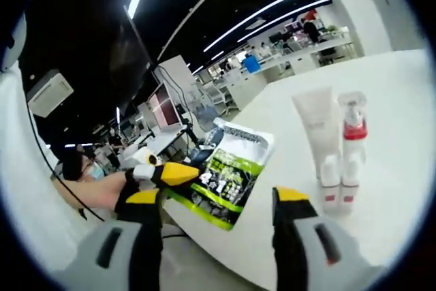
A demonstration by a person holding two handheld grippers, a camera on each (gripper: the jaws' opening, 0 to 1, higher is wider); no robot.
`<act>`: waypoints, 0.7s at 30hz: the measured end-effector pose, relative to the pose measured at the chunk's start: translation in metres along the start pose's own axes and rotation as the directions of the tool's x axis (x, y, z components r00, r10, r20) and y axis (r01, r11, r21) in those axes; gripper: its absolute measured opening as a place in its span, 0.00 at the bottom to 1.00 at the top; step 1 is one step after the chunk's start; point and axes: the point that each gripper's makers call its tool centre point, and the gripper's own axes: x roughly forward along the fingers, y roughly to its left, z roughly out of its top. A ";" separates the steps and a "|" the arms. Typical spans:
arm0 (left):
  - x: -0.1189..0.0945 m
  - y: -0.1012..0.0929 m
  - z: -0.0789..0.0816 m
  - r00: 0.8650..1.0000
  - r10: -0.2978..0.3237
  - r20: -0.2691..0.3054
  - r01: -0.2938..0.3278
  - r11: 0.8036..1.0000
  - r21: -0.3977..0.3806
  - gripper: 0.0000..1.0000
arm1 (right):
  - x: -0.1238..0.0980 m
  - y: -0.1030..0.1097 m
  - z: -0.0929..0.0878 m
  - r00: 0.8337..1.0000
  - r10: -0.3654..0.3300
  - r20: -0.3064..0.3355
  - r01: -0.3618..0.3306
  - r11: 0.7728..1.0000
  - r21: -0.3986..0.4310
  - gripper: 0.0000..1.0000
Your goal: Arrange the skincare products in the storage area until every visible bottle or jar stands upright without overlapping.
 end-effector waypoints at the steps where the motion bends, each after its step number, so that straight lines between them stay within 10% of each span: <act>1: 0.002 0.004 0.000 1.000 0.003 -0.005 -0.003 1.000 -0.005 0.00 | -0.001 -0.002 -0.002 1.000 -0.007 -0.005 0.007 1.000 0.000 0.71; 21: 0.033 0.062 -0.007 0.987 0.142 -0.071 -0.142 0.990 0.005 0.00 | -0.036 -0.062 -0.006 0.979 -0.204 -0.006 0.204 0.979 -0.029 0.94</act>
